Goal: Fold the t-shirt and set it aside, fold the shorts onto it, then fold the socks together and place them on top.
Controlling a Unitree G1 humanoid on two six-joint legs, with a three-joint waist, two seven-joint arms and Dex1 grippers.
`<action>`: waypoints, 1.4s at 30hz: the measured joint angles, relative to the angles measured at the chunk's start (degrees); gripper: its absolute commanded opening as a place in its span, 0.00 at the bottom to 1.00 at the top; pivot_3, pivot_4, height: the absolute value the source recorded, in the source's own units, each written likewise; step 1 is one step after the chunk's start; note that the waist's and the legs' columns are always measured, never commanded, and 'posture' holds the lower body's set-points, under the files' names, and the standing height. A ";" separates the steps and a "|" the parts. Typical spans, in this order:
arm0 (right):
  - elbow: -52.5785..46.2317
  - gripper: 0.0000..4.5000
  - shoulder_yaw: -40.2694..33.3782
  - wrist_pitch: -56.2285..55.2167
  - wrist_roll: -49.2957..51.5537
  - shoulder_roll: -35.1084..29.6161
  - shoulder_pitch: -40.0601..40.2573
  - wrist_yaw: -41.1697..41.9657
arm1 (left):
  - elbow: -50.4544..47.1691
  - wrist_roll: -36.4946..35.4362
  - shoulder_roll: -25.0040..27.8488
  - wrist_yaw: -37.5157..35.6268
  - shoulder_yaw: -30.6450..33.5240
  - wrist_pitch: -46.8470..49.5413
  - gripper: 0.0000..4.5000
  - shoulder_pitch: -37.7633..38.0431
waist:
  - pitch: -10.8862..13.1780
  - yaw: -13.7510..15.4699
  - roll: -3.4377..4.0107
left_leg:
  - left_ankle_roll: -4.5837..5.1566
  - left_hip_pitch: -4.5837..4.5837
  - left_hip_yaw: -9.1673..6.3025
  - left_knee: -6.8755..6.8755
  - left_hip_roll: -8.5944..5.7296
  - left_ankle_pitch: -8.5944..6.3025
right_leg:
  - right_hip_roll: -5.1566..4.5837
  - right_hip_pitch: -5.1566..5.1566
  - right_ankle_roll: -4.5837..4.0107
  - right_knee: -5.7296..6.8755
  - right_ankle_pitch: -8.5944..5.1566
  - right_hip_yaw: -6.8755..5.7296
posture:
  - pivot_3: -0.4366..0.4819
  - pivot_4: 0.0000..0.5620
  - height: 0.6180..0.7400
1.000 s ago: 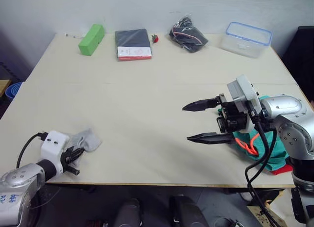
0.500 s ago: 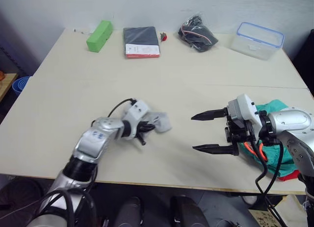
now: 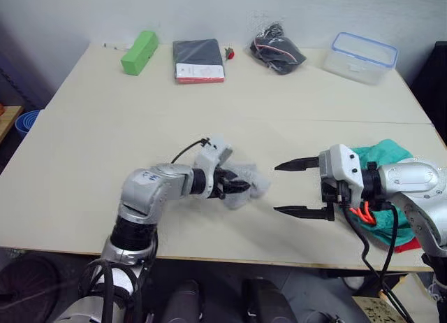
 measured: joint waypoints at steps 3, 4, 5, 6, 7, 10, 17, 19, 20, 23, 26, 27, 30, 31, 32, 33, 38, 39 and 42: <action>2.44 1.00 2.70 -3.34 -3.65 0.95 -1.03 -0.09 | -3.58 -3.63 3.87 -1.56 7.21 0.15 0.97 -1.99 | 0.01 -0.17 -0.02 | -0.08 0.02 0.00 -0.04 0.01 0.05 | 0.01 0.00 0.00 0.00 0.00 -0.01 | 0.48 0.27 1.00; 3.28 1.00 3.55 -4.52 -4.61 1.38 -1.15 -0.05 | -4.50 -4.28 5.43 -1.88 9.41 -0.44 0.99 -2.18 | 0.01 -0.24 -0.02 | -0.10 0.03 0.00 -0.07 0.00 0.06 | 0.01 0.00 0.00 0.00 0.00 -0.01 | 0.48 0.27 1.00; 4.24 1.00 4.45 -5.81 -5.77 1.86 -1.38 0.04 | -4.85 -4.86 7.35 -2.56 11.02 -1.68 0.99 -1.95 | 0.01 -0.27 -0.03 | -0.11 0.04 0.00 -0.09 -0.01 0.06 | 0.00 0.00 0.00 0.00 0.00 -0.01 | 0.48 0.27 1.00; 5.10 1.00 5.14 -6.97 -6.69 2.37 -1.89 0.11 | -4.83 -5.13 9.66 -3.63 11.56 -3.30 0.99 -1.13 | 0.01 -0.37 -0.03 | -0.12 0.04 0.01 -0.10 -0.01 0.07 | 0.01 0.00 0.00 -0.02 0.00 -0.01 | 0.48 0.27 1.00; 5.86 1.00 5.81 -8.28 -7.59 2.54 -2.27 0.14 | -4.60 -5.07 12.46 -5.14 11.68 -5.47 0.99 0.27 | 0.01 -0.51 -0.02 | -0.13 0.05 0.01 -0.13 -0.03 0.07 | -0.01 -0.01 0.00 -0.02 0.00 -0.01 | 0.48 0.27 1.00; 7.97 1.00 7.43 -12.72 -10.86 3.92 -3.34 0.25 | -2.84 -1.24 23.76 -13.67 7.02 -19.68 0.99 6.68 | 0.03 -1.01 -0.07 | -0.16 0.06 0.01 -0.23 -0.02 0.09 | -0.02 -0.04 -0.04 -0.07 -0.02 -0.02 | 0.48 0.27 1.00; 14.67 1.00 14.12 -33.56 -22.07 8.41 -4.65 -0.07 | 20.72 17.96 33.54 -28.71 -8.30 -66.66 0.99 5.44 | 0.02 -0.80 -0.11 | 0.01 0.05 0.05 -0.41 -0.15 0.16 | -0.16 -0.05 -0.10 -0.22 -0.05 -0.10 | 0.48 0.27 1.00; 17.18 1.00 16.17 -40.07 -25.40 10.54 -5.48 -0.81 | 29.66 21.62 32.89 -31.29 -10.87 -77.51 0.99 1.11 | 0.03 -0.91 -0.14 | 0.04 0.02 0.10 -0.41 -0.15 0.15 | -0.14 -0.09 -0.09 -0.17 -0.05 -0.09 | 0.48 0.27 1.00; 18.16 1.00 17.08 -42.11 -26.48 11.42 -5.76 -1.33 | 32.55 22.59 32.34 -31.79 -11.11 -80.99 0.99 -0.35 | 0.03 -0.95 -0.14 | 0.07 0.01 0.12 -0.38 -0.16 0.15 | -0.14 -0.13 -0.09 -0.09 -0.04 -0.08 | 0.48 0.27 1.00; 22.64 1.00 19.28 -48.45 -30.86 13.48 -7.13 -3.32 | 44.28 25.57 29.36 -32.29 -12.04 -91.64 0.99 -5.78 | 0.04 -1.01 -0.14 | 0.15 -0.05 0.21 -0.28 -0.16 0.12 | -0.16 -0.22 -0.07 0.02 -0.03 -0.05 | 0.48 0.27 1.00; 26.08 1.00 20.40 -51.92 -34.09 14.95 -7.69 -5.06 | 51.81 27.75 27.02 -32.55 -13.05 -97.57 0.99 -8.99 | 0.05 -1.18 -0.17 | 0.33 -0.07 0.29 -0.19 -0.16 0.01 | -0.16 -0.23 -0.05 0.06 -0.03 -0.01 | 0.48 0.27 1.00; 27.10 1.00 20.81 -52.50 -35.04 15.36 -7.75 -5.76 | 54.09 28.35 26.29 -32.64 -13.27 -99.05 0.99 -9.88 | 0.05 -1.20 -0.17 | 0.31 -0.06 0.30 -0.17 -0.15 0.02 | -0.16 -0.23 -0.04 0.21 -0.02 0.00 | 0.48 0.27 1.00; 29.76 0.87 21.44 -53.25 -37.25 17.21 -9.31 -7.99 | 59.46 29.66 24.33 -32.66 -13.33 -102.62 1.00 -12.65 | 0.05 -1.24 -0.18 | 0.32 -0.05 0.32 0.03 -0.14 0.02 | -0.15 -0.23 -0.04 0.26 -0.02 -0.01 | 0.48 0.27 1.00; 30.85 0.79 21.78 -53.26 -38.17 17.60 -9.73 -8.88 | 61.66 30.53 23.12 -32.56 -13.51 -104.09 0.96 -13.89 | 0.05 -1.16 -0.18 | 0.48 -0.05 0.30 0.12 -0.14 -0.07 | -0.16 -0.21 -0.04 0.33 -0.02 -0.02 | 0.48 0.27 1.00; 31.06 0.71 21.91 -53.32 -38.51 17.79 -9.74 -9.11 | 62.60 30.87 22.82 -32.46 -13.56 -104.88 0.91 -14.29 | 0.06 -1.15 -0.19 | 0.51 -0.05 0.29 0.14 -0.12 -0.09 | -0.15 -0.21 -0.04 0.33 -0.02 -0.02 | 0.48 0.27 1.00; 31.54 0.63 22.01 -53.50 -38.78 17.90 -9.72 -9.45 | 64.27 31.48 22.43 -31.99 -13.65 -106.03 0.87 -15.00 | 0.05 -1.14 -0.19 | 0.52 -0.04 0.29 0.16 -0.13 -0.09 | -0.16 -0.20 -0.04 0.36 -0.02 -0.01 | 0.48 0.27 1.00; 32.78 0.41 22.12 -53.89 -39.90 18.00 -9.69 -10.50 | 71.44 35.05 20.35 -29.50 -14.55 -109.89 0.68 -18.74 | 0.05 -1.12 -0.20 | 0.52 -0.04 0.28 0.22 -0.13 -0.09 | -0.16 -0.19 -0.02 0.41 -0.01 -0.02 | 0.48 0.27 1.00; 32.78 0.41 22.14 -53.89 -40.09 18.00 -9.69 -10.62 | 72.24 35.39 20.18 -29.10 -14.55 -110.43 0.68 -19.09 | 0.05 -1.12 -0.20 | 0.51 -0.02 0.28 0.22 -0.13 -0.09 | -0.16 -0.19 -0.02 0.43 -0.01 -0.02 | 0.48 0.27 1.00; 32.81 0.41 22.14 -53.88 -40.64 17.99 -9.69 -10.87 | 73.83 36.39 19.65 -28.47 -14.56 -111.68 0.68 -19.97 | 0.04 -1.12 -0.21 | 0.51 -0.01 0.28 0.22 -0.13 -0.09 | -0.16 -0.17 -0.02 0.44 -0.01 -0.02 | 0.48 0.27 1.00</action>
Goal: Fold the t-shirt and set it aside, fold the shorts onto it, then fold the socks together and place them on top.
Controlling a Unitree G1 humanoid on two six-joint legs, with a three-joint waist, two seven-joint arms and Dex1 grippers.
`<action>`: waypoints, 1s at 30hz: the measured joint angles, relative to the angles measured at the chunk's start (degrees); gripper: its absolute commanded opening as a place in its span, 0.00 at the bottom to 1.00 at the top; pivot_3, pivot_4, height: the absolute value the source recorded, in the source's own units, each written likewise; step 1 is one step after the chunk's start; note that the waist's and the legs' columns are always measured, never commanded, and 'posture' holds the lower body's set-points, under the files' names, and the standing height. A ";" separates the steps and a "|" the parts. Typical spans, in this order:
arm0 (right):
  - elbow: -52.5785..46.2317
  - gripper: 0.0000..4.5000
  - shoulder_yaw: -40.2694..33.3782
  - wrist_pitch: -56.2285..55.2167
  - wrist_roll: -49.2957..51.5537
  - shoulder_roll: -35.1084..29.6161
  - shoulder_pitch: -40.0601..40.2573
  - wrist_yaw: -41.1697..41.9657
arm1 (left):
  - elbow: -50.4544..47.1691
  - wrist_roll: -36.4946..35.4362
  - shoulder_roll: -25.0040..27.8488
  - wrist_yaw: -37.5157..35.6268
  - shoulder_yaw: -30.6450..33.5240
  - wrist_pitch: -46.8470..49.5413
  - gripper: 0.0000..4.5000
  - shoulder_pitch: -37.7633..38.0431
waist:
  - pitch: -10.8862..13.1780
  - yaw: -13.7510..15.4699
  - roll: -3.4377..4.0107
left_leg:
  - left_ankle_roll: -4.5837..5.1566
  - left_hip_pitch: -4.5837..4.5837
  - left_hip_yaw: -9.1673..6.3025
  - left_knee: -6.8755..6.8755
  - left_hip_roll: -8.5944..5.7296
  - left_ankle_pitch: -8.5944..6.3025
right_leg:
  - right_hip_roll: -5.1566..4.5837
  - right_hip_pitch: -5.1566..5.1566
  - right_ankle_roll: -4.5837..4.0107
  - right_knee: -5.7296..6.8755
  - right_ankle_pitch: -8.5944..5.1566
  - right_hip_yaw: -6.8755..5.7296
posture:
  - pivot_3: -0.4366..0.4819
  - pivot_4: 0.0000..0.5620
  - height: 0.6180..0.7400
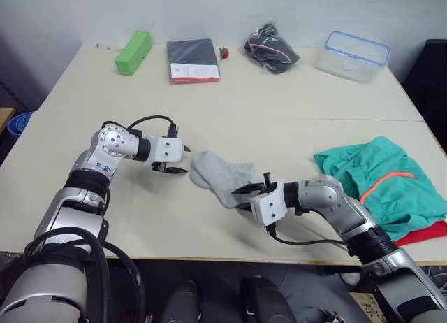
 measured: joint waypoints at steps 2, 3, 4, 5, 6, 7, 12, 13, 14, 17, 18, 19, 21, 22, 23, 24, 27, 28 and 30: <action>0.00 0.41 0.00 -0.03 -0.24 0.00 0.00 -0.07 | 0.71 0.50 -0.40 0.24 0.00 -0.31 0.68 -0.48 | -0.01 0.00 -0.01 | 0.01 0.01 0.00 0.01 0.00 0.00 | 0.00 0.02 0.00 0.00 0.00 -0.01 | 0.48 0.27 1.00; 0.00 0.41 0.00 -0.03 -0.29 0.00 0.00 -0.10 | 0.92 0.81 -0.51 0.30 0.00 -0.47 0.68 -0.69 | -0.01 0.00 -0.01 | 0.01 0.01 0.00 0.02 0.00 0.00 | 0.00 0.02 0.00 0.00 0.00 0.00 | 0.48 0.27 1.00; 0.00 0.41 0.00 -0.03 -0.30 0.00 0.00 -0.12 | 1.36 1.03 -0.67 0.33 0.00 -0.63 0.68 -1.00 | -0.01 0.00 -0.02 | 0.01 0.01 0.00 0.02 0.00 0.00 | 0.00 0.02 0.00 0.00 0.00 -0.01 | 0.48 0.27 1.00; 0.01 0.37 0.01 -0.03 -0.30 0.00 0.00 -0.16 | 1.87 1.19 -0.79 0.39 0.00 -0.79 0.67 -1.26 | -0.01 0.00 -0.02 | 0.01 0.01 0.00 0.02 0.00 0.00 | 0.00 0.02 0.00 0.00 0.00 -0.01 | 0.48 0.27 1.00; 0.01 0.33 0.05 0.02 -0.30 0.00 0.00 -0.17 | 2.55 1.24 -0.94 0.50 0.03 -0.97 0.64 -1.53 | -0.01 0.00 -0.02 | 0.01 0.02 0.00 0.02 0.00 0.00 | 0.00 0.03 0.00 0.00 0.00 -0.01 | 0.48 0.27 1.00; 0.08 0.28 0.19 0.14 -0.32 0.00 0.00 -0.15 | 2.82 1.36 -1.09 0.57 0.03 -1.06 0.60 -1.72 | -0.01 0.00 -0.02 | 0.01 0.02 0.00 0.02 0.00 0.00 | 0.00 0.03 0.00 0.00 0.00 -0.01 | 0.48 0.27 1.00; 0.25 0.00 0.50 1.17 -0.32 0.02 0.08 -0.04 | 5.14 2.28 -2.52 0.70 -0.01 -1.55 0.28 -2.59 | -0.01 0.06 -0.02 | 0.00 0.01 0.00 0.03 -0.01 0.00 | -0.01 0.03 0.01 0.00 0.00 -0.05 | 0.48 0.27 1.00; 0.23 0.00 0.50 1.27 -0.29 0.03 0.08 -0.04 | 5.19 2.54 -2.67 0.79 -0.04 -1.57 0.20 -2.61 | -0.01 0.06 -0.02 | 0.00 0.01 0.00 0.03 -0.01 0.00 | -0.01 0.03 0.01 0.00 0.01 -0.05 | 0.48 0.27 1.00; 0.18 0.00 0.50 1.44 -0.22 0.05 0.09 -0.03 | 5.25 2.86 -2.75 0.81 -0.08 -1.63 0.14 -2.61 | -0.01 0.05 -0.02 | 0.00 0.01 0.00 0.04 -0.01 0.00 | -0.01 0.02 0.01 0.00 0.01 -0.04 | 0.48 0.27 1.00; -0.31 0.00 0.50 2.21 -0.02 0.05 0.18 0.00 | 5.42 3.43 -2.90 0.84 -0.18 -1.66 0.01 -2.61 | -0.01 0.03 -0.02 | -0.01 0.00 0.00 0.03 -0.01 0.00 | -0.01 0.02 0.01 0.00 0.01 -0.04 | 0.48 0.27 1.00; -0.39 0.00 0.50 2.32 0.14 0.05 0.24 0.02 | 5.43 3.44 -2.91 0.85 -0.16 -1.70 0.01 -2.62 | -0.01 0.03 -0.02 | -0.01 0.00 0.00 0.03 -0.01 0.00 | -0.01 0.02 0.01 0.00 0.01 -0.04 | 0.48 0.27 1.00; -0.49 0.00 0.49 2.36 0.27 0.05 0.34 0.02 | 5.42 3.44 -2.90 0.82 -0.14 -1.70 0.01 -2.63 | -0.01 0.03 -0.02 | -0.01 0.00 -0.01 0.03 -0.01 0.01 | -0.01 0.02 0.01 0.00 0.01 -0.04 | 0.48 0.27 1.00; -0.71 0.00 0.49 2.54 0.52 0.05 0.44 0.09 | 5.38 3.40 -2.89 0.48 0.00 -1.68 0.01 -2.63 | -0.01 0.03 -0.02 | -0.03 0.00 -0.01 0.03 -0.01 0.01 | -0.01 0.02 0.01 0.00 0.01 -0.04 | 0.48 0.27 1.00; -1.06 0.00 0.49 2.88 0.94 0.05 0.45 0.19 | 5.31 3.32 -2.88 0.13 0.10 -1.66 0.01 -2.63 | -0.01 0.03 -0.02 | -0.03 -0.01 -0.01 0.03 -0.01 0.02 | -0.01 0.01 0.01 0.00 0.01 -0.05 | 0.48 0.27 1.00; -1.63 0.00 0.48 3.38 1.35 0.05 0.45 0.35 | 5.22 3.17 -2.85 -0.43 0.20 -1.62 0.01 -2.62 | -0.01 0.03 -0.02 | -0.04 -0.01 -0.01 0.03 -0.01 0.02 | 0.00 0.01 0.01 0.00 0.01 -0.06 | 0.48 0.27 1.00; -2.44 0.00 0.42 3.74 1.92 0.04 0.44 0.78 | 4.85 2.85 -2.69 -1.39 0.36 -1.56 0.01 -2.55 | -0.01 0.01 -0.02 | -0.08 -0.02 -0.01 0.03 -0.01 0.04 | 0.00 0.00 0.01 -0.01 0.01 -0.06 | 0.48 0.27 1.00; -4.29 0.00 0.14 5.11 4.42 -0.14 -0.28 2.52 | 1.79 0.94 -1.75 -4.89 1.49 -0.63 0.01 -1.45 | -0.01 -0.20 -0.02 | -0.13 -0.03 0.01 0.03 0.02 0.07 | 0.02 -0.02 0.01 0.00 0.01 -0.06 | 0.48 0.27 1.00; -4.74 0.00 -0.09 5.46 5.12 -0.33 -0.74 3.06 | 0.47 0.28 -1.22 -5.90 1.86 0.00 0.01 -0.94 | -0.01 -0.22 -0.02 | -0.18 -0.02 0.01 0.03 0.03 0.09 | 0.02 -0.02 0.01 0.00 0.01 -0.05 | 0.48 0.27 1.00; -4.84 0.00 -0.41 5.93 6.70 -0.87 -2.59 4.53 | -3.25 -1.63 -0.03 -7.98 3.03 2.26 0.01 0.38 | -0.01 -0.20 -0.02 | -0.20 -0.03 0.00 0.03 0.05 0.10 | 0.03 -0.03 0.01 0.00 0.01 -0.03 | 0.48 0.27 1.00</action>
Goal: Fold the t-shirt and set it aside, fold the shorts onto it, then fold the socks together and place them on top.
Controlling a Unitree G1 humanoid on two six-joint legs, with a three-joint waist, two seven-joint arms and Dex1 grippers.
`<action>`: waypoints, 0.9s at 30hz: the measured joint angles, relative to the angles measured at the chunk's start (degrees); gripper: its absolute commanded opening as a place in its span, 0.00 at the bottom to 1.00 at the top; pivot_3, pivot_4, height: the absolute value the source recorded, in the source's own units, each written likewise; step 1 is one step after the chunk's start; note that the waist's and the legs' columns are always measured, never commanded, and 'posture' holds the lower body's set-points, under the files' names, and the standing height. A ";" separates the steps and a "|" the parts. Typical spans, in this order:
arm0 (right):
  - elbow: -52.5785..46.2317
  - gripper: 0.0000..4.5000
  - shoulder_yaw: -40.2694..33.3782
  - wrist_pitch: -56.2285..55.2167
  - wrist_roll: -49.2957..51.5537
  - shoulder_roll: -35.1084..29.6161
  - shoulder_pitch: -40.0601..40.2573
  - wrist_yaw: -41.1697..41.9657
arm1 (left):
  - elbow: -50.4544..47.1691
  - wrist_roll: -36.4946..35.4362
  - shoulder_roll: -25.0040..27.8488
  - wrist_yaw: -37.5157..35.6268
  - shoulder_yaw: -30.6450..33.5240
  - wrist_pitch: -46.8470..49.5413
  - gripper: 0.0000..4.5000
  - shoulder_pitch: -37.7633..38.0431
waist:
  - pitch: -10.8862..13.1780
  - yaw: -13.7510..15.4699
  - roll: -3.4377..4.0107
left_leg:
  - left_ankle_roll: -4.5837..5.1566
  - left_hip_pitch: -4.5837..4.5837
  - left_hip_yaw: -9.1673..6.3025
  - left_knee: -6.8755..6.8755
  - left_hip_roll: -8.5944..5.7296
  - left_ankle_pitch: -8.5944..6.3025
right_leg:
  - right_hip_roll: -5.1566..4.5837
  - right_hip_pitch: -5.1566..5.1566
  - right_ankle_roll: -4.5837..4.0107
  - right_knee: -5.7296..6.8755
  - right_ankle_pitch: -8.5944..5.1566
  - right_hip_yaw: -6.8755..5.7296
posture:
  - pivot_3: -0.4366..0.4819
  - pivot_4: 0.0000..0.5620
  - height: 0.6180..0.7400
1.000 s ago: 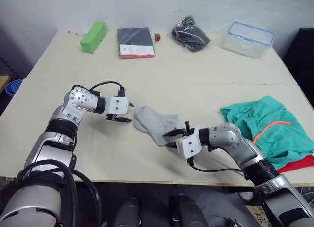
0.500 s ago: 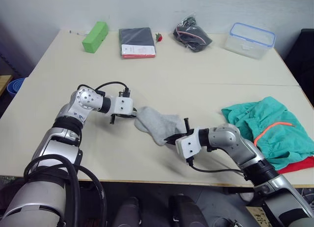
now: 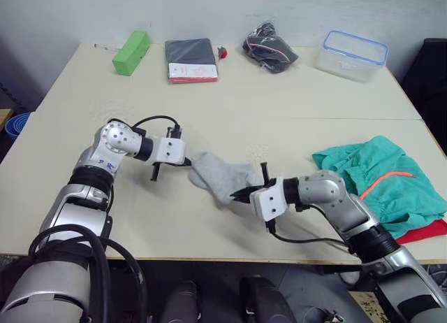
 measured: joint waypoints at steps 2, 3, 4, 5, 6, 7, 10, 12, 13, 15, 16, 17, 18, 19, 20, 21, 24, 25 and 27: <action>0.37 0.00 -0.10 -0.52 1.10 -0.67 -2.08 1.32 | -5.09 -1.67 1.04 -1.42 0.92 2.92 0.01 1.84 | 0.00 0.03 0.00 | 0.01 -0.01 -0.01 0.00 0.00 -0.01 | -0.01 0.00 0.00 0.00 0.00 0.02 | 0.48 0.27 1.00; 0.83 0.00 -0.28 -1.39 1.43 -1.21 -3.05 1.88 | -7.68 -2.27 1.34 -2.00 1.14 4.51 0.01 2.71 | 0.00 0.08 0.00 | 0.01 0.00 -0.01 0.00 0.00 -0.01 | -0.01 0.00 0.00 0.01 0.00 0.02 | 0.48 0.27 1.00; 1.91 0.00 -0.34 -2.56 1.70 -1.54 -4.12 2.55 | -10.34 -2.82 1.77 -2.53 1.31 6.12 0.01 3.80 | 0.00 0.08 0.00 | 0.04 -0.01 -0.02 0.00 -0.01 -0.03 | -0.02 0.01 0.00 0.00 0.00 0.02 | 0.48 0.27 1.00; 3.73 0.00 -0.35 -4.21 2.06 -2.13 -5.24 3.53 | -14.10 -3.11 2.16 -2.92 1.53 8.16 0.01 5.34 | 0.00 0.07 0.00 | 0.04 -0.01 -0.01 0.00 -0.02 -0.03 | -0.02 0.01 0.00 0.00 0.00 0.03 | 0.48 0.27 1.00; 5.78 0.00 -0.36 -5.95 2.50 -2.82 -6.25 4.88 | -17.77 -3.37 2.59 -3.14 1.54 10.12 0.01 6.97 | 0.00 0.06 0.00 | 0.06 -0.01 -0.01 0.00 -0.02 -0.04 | -0.03 0.02 0.00 0.01 0.00 0.05 | 0.48 0.27 1.00; 7.82 0.00 -0.32 -7.64 2.87 -3.45 -7.15 6.04 | -20.78 -3.46 3.01 -3.21 1.52 11.88 0.01 8.41 | 0.00 0.06 0.00 | 0.06 -0.01 -0.01 0.00 -0.02 -0.04 | -0.03 0.03 0.00 0.03 0.00 0.05 | 0.48 0.27 1.00; 14.83 0.00 -0.24 -12.44 3.51 -4.42 -10.49 9.10 | -26.14 -3.43 3.82 -2.57 1.51 15.54 0.01 10.98 | 0.00 0.05 0.00 | 0.12 -0.01 -0.01 0.00 -0.01 -0.08 | -0.02 0.03 0.00 0.00 0.00 0.05 | 0.48 0.27 1.00; 16.90 0.00 -0.24 -13.76 4.19 -4.23 -11.58 10.16 | -26.40 -3.19 4.12 -1.40 1.52 16.09 0.09 10.92 | 0.00 0.06 0.00 | 0.13 0.00 -0.01 0.01 0.00 -0.08 | -0.02 0.02 0.00 0.01 0.00 0.04 | 0.48 0.27 1.00; 17.45 0.00 -0.24 -13.86 4.70 -3.90 -11.77 10.43 | -25.84 -2.98 4.38 -1.04 1.53 16.12 0.13 10.80 | 0.00 0.07 0.00 | 0.13 0.00 -0.02 0.01 0.00 -0.08 | -0.02 0.02 0.00 0.01 0.00 0.04 | 0.48 0.27 1.00; 18.24 0.00 -0.24 -13.77 5.58 -3.22 -11.76 10.89 | -22.95 -2.53 4.76 -0.51 1.47 15.48 0.27 10.17 | 0.00 -0.11 0.00 | 0.12 0.00 0.01 0.00 0.01 -0.07 | 0.00 0.00 0.00 0.04 0.00 0.05 | 0.48 0.27 1.00; 18.26 0.00 -0.24 -13.75 5.69 -2.88 -11.76 10.93 | -20.97 -2.08 4.87 -0.10 1.44 14.80 0.35 9.71 | 0.00 -0.15 0.00 | 0.11 0.00 0.02 0.00 0.02 -0.07 | 0.00 -0.01 0.00 0.04 0.00 0.04 | 0.48 0.27 1.00; 18.25 0.00 -0.24 -13.75 5.76 -2.62 -11.75 10.92 | -19.23 -1.83 4.85 0.15 1.41 14.23 0.41 9.23 | 0.00 -0.13 0.00 | 0.12 0.00 0.01 0.01 0.03 -0.07 | 0.01 -0.01 0.00 0.04 0.00 0.03 | 0.48 0.27 1.00; 18.24 0.00 -0.24 -13.74 5.80 -2.33 -11.72 10.88 | -17.68 -1.68 4.78 0.36 1.37 13.79 0.48 8.70 | 0.00 -0.07 0.00 | 0.11 0.00 0.01 0.01 0.03 -0.07 | 0.01 -0.03 0.00 0.04 0.00 0.02 | 0.48 0.27 1.00; 18.23 0.00 -0.24 -13.69 5.82 -2.16 -11.56 10.74 | -15.25 -1.67 4.22 0.47 1.35 13.15 0.56 7.68 | 0.00 0.05 0.00 | 0.11 -0.01 0.01 0.02 0.02 -0.07 | 0.00 -0.02 0.00 0.04 0.00 0.02 | 0.48 0.27 1.00; 18.21 0.00 -0.24 -13.61 5.82 -2.06 -11.44 10.68 | -13.82 -1.69 3.69 0.49 1.34 12.77 0.62 6.92 | 0.00 0.08 0.00 | 0.11 -0.01 0.02 0.02 0.01 -0.07 | -0.01 -0.02 0.00 0.04 0.00 0.02 | 0.48 0.27 1.00; 18.13 0.00 -0.27 -13.37 5.83 -1.97 -11.20 10.49 | -12.01 -1.69 2.91 0.49 1.25 12.30 0.62 5.81 | 0.00 0.16 0.00 | 0.11 -0.03 0.02 0.03 0.00 -0.07 | -0.01 -0.02 0.00 0.05 0.00 0.01 | 0.48 0.27 1.00; 17.67 0.00 -0.31 -12.03 5.85 -1.64 -10.47 9.97 | -6.33 -1.22 0.73 1.24 0.67 10.46 0.62 1.96 | 0.00 0.34 0.00 | 0.10 -0.09 -0.02 0.07 -0.04 -0.06 | -0.06 -0.01 0.01 0.08 0.01 -0.03 | 0.48 0.27 1.00; 17.39 0.00 -0.34 -11.52 5.85 -1.66 -10.26 9.83 | -4.54 -0.75 0.11 1.72 0.46 9.67 0.62 0.67 | 0.00 0.28 0.00 | 0.10 -0.10 -0.01 0.07 -0.04 -0.06 | -0.06 -0.01 0.05 0.10 0.03 -0.02 | 0.48 0.27 1.00; 16.69 0.00 -0.40 -10.89 5.85 -1.71 -9.73 9.45 | -1.54 0.01 -1.08 3.00 0.35 8.00 0.62 -1.44 | 0.00 0.23 0.00 | 0.11 -0.12 0.01 0.06 -0.04 -0.07 | -0.06 -0.01 0.09 0.08 0.05 -0.01 | 0.48 0.27 1.00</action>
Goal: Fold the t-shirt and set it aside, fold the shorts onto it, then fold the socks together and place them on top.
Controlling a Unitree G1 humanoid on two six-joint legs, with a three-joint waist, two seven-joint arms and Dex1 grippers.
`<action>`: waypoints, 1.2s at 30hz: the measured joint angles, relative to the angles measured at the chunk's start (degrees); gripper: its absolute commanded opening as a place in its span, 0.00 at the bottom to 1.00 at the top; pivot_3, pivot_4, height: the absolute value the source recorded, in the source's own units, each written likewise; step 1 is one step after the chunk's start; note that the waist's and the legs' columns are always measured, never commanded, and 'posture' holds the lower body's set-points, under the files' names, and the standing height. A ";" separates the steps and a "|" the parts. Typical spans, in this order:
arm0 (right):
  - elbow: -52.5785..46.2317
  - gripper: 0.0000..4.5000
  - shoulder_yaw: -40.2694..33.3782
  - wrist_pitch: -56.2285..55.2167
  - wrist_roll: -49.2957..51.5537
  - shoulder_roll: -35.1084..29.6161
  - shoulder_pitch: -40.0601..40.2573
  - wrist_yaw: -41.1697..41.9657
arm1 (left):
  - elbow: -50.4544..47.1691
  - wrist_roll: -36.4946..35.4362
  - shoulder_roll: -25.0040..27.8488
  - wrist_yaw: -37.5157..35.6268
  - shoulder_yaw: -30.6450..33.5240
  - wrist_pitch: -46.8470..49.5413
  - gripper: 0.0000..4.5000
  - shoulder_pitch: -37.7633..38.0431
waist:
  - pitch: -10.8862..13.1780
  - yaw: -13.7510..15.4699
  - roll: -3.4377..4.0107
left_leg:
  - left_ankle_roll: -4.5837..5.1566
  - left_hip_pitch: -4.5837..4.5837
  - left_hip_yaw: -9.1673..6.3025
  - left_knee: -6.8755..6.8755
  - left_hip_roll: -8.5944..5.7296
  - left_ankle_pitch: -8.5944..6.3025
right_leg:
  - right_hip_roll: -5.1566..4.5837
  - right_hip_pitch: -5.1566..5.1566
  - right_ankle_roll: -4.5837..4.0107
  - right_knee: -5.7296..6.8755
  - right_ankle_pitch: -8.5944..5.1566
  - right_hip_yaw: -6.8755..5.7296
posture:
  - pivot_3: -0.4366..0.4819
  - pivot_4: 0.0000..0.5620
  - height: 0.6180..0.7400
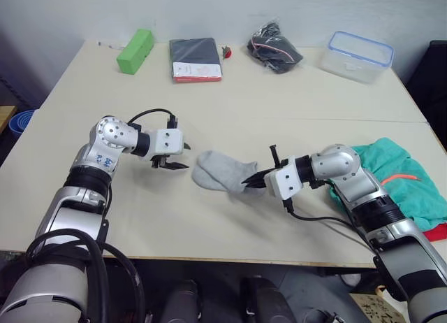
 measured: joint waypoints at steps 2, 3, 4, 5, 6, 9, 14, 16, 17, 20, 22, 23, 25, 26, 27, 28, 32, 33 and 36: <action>-1.05 0.00 -0.08 0.76 -0.01 -0.09 0.61 -0.31 | 2.64 0.71 -0.89 1.03 -0.16 -1.10 0.62 -1.41 | 0.00 -0.16 0.00 | 0.00 0.01 0.04 -0.01 0.01 0.00 | 0.02 -0.01 0.01 -0.01 0.01 0.00 | 0.48 0.27 1.00; -1.46 0.00 -0.13 1.12 -0.01 -0.18 1.13 -0.43 | 3.90 1.24 -1.49 1.60 -0.38 -1.66 0.62 -2.11 | 0.00 -0.20 0.00 | 0.00 0.01 0.04 -0.01 0.01 0.00 | 0.02 -0.01 0.01 0.00 0.01 -0.01 | 0.48 0.27 1.00; -1.89 0.00 -0.13 1.66 -0.01 -0.21 1.65 -0.52 | 5.34 1.76 -2.01 2.11 -0.78 -2.46 0.62 -2.76 | 0.00 -0.20 0.00 | -0.01 0.02 0.05 -0.01 0.01 0.00 | 0.03 -0.01 0.01 0.00 0.01 -0.01 | 0.48 0.27 1.00; -2.19 0.00 -0.13 2.06 -0.01 -0.23 1.88 -0.58 | 6.07 2.27 -2.18 2.45 -1.12 -2.92 0.62 -3.02 | 0.00 -0.23 0.00 | -0.01 0.02 0.08 -0.01 0.02 0.01 | 0.04 -0.04 0.01 0.00 0.01 -0.01 | 0.48 0.27 1.00; -2.36 0.00 -0.14 2.33 -0.01 -0.29 1.98 -0.70 | 7.42 2.78 -2.51 2.81 -1.37 -3.47 0.62 -3.42 | 0.00 -0.25 0.00 | -0.02 0.02 0.10 0.00 0.02 0.01 | 0.04 -0.04 0.01 0.00 0.01 -0.01 | 0.48 0.27 1.00; -3.44 0.00 -0.22 3.03 -0.07 -0.35 1.99 -1.14 | 10.02 3.88 -3.02 3.33 -2.20 -4.96 0.62 -4.02 | 0.00 -0.19 0.00 | -0.02 0.04 0.12 0.00 0.02 0.01 | 0.04 -0.05 0.01 -0.03 0.01 -0.03 | 0.48 0.27 1.00; -3.59 0.00 -0.46 3.51 -0.37 -0.35 2.09 -2.07 | 12.16 4.88 -3.55 3.47 -2.27 -6.85 0.35 -4.63 | 0.00 -0.06 0.00 | -0.01 0.03 0.12 0.00 0.01 0.01 | 0.03 -0.05 0.01 -0.02 0.01 -0.03 | 0.48 0.27 1.00; -3.60 0.00 -0.48 3.53 -0.40 -0.35 2.18 -2.22 | 12.37 5.20 -4.06 3.79 -2.29 -7.29 0.20 -4.63 | 0.00 -0.05 0.00 | -0.02 0.03 0.12 0.01 0.01 0.01 | 0.02 -0.05 0.01 -0.02 0.01 -0.03 | 0.48 0.27 1.00; -3.61 0.00 -0.48 3.53 -0.44 -0.35 2.18 -2.32 | 12.45 5.35 -4.34 4.06 -2.30 -7.42 0.13 -4.63 | 0.00 -0.05 -0.01 | -0.01 0.03 0.12 0.01 0.01 0.01 | 0.02 -0.05 0.02 -0.02 0.01 -0.02 | 0.48 0.27 1.00; -4.22 0.00 -0.48 3.67 -0.46 -0.35 2.46 -2.61 | 12.65 5.64 -4.88 4.53 -2.29 -7.49 0.00 -4.64 | 0.00 -0.09 -0.01 | -0.01 0.03 0.13 0.00 0.01 0.01 | 0.03 -0.05 0.02 0.00 0.01 -0.02 | 0.48 0.27 1.00; -4.99 0.00 -0.48 3.92 -0.46 -0.35 2.82 -2.65 | 12.69 5.77 -5.08 4.51 -2.29 -7.63 0.00 -4.64 | 0.00 -0.10 -0.01 | -0.01 0.03 0.13 0.00 0.02 0.01 | 0.03 -0.05 0.02 0.00 0.01 -0.03 | 0.48 0.27 1.00; -5.36 0.00 -0.48 4.10 -0.46 -0.35 3.03 -2.66 | 12.72 5.77 -5.12 4.45 -2.28 -7.71 0.00 -4.63 | 0.00 -0.11 -0.01 | -0.02 0.03 0.13 0.01 0.02 0.01 | 0.03 -0.05 0.02 0.00 0.01 -0.03 | 0.48 0.27 1.00; -5.44 0.00 -0.48 4.49 -0.46 -0.35 3.16 -2.68 | 12.92 5.77 -5.13 4.33 -2.26 -7.97 0.00 -4.63 | 0.00 -0.09 -0.01 | -0.02 0.03 0.14 0.01 0.01 0.01 | 0.03 -0.05 0.02 0.00 0.01 -0.05 | 0.48 0.27 1.00; -5.44 0.00 -0.48 4.53 -0.46 -0.35 3.17 -2.70 | 13.02 5.77 -5.13 4.22 -2.25 -8.06 0.00 -4.63 | 0.00 -0.08 -0.01 | -0.01 0.03 0.15 0.02 0.01 0.01 | 0.03 -0.05 0.02 -0.01 0.01 -0.05 | 0.48 0.27 1.00; -5.44 0.00 -0.48 4.54 -0.46 -0.36 3.17 -2.73 | 13.03 5.76 -5.12 4.00 -2.20 -8.14 0.00 -4.63 | 0.00 -0.08 -0.01 | -0.02 0.03 0.14 0.02 0.01 0.01 | 0.03 -0.05 0.02 -0.01 0.01 -0.06 | 0.48 0.27 1.00; -5.44 0.00 -0.48 4.54 -0.46 -0.37 3.18 -2.74 | 13.02 5.76 -5.11 3.78 -2.15 -8.21 0.00 -4.63 | 0.00 -0.07 -0.01 | -0.02 0.03 0.14 0.02 0.01 0.01 | 0.03 -0.05 0.02 0.00 0.01 -0.06 | 0.48 0.27 1.00; -5.48 0.00 -0.62 4.52 -0.46 -0.53 3.68 -2.84 | 12.24 4.91 -4.79 1.98 -1.61 -8.56 0.00 -4.46 | 0.00 -0.09 -0.01 | -0.02 0.03 0.14 0.02 0.01 0.01 | 0.03 -0.05 0.02 0.00 0.01 -0.06 | 0.48 0.27 1.00; -5.48 0.00 -0.69 4.49 -0.46 -0.59 3.88 -2.88 | 11.53 4.31 -4.62 1.16 -1.17 -8.55 0.00 -4.30 | 0.00 -0.08 -0.01 | -0.02 0.03 0.14 0.02 0.01 0.01 | 0.03 -0.05 0.02 0.00 0.01 -0.06 | 0.48 0.27 1.00; -5.48 0.00 -1.19 4.33 -0.30 -1.06 3.95 -2.75 | 6.93 1.67 -3.68 -1.81 0.33 -8.32 0.00 -3.04 | 0.00 -0.11 -0.01 | -0.02 0.04 0.14 0.02 0.02 0.01 | 0.03 -0.05 0.02 0.01 0.01 -0.05 | 0.48 0.27 1.00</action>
